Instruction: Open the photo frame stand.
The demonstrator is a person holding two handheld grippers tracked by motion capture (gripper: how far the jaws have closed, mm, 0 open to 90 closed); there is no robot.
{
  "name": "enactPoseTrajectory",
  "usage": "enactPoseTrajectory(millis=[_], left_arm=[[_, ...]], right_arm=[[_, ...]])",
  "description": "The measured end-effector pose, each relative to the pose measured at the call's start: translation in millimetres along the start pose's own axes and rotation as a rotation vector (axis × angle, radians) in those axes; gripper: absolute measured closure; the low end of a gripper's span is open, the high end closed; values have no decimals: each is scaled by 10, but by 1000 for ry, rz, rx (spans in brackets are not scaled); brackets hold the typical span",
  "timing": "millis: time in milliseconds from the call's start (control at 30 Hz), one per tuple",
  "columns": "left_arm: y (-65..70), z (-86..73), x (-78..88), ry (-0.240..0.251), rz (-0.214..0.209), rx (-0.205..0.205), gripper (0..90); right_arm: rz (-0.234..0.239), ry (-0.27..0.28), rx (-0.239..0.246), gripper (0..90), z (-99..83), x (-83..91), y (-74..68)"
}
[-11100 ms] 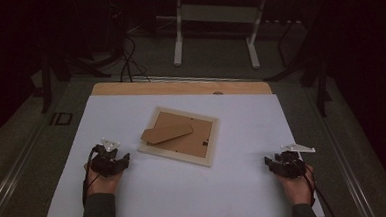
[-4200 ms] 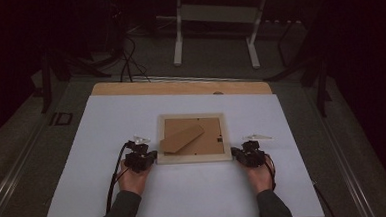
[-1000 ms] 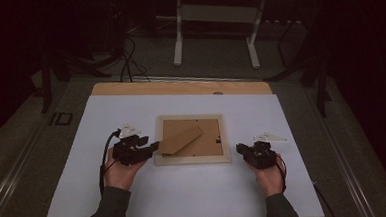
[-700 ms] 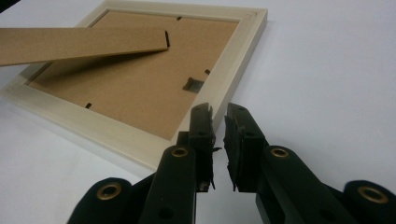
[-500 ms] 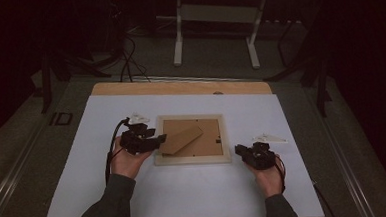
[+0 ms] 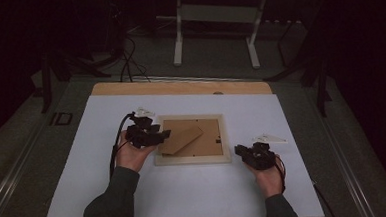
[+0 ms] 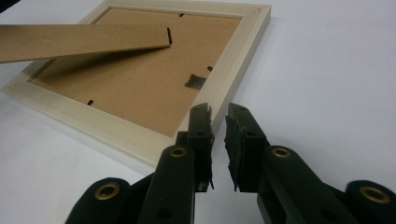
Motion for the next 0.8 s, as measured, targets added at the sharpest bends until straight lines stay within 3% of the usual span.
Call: enactPoseTrajectory(millis=[300,800], left_arm=[[-15,14,-129,-19,-23,5,459],[-55,-51,-376,-101,-46,0,447]], right_arm=[[1,3,1,794,3,5,3],[2,1,-4,793,-5,1,10]])
Point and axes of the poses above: each handheld gripper's, and its own axes: x roughly backward along the jaws, z roughly out of its top, y roughly to its right, the point moved 4 cm from there along -x, roughly forward along the jaws, and after that the axes turned 9 degrees about y, right-handed, at the moved point
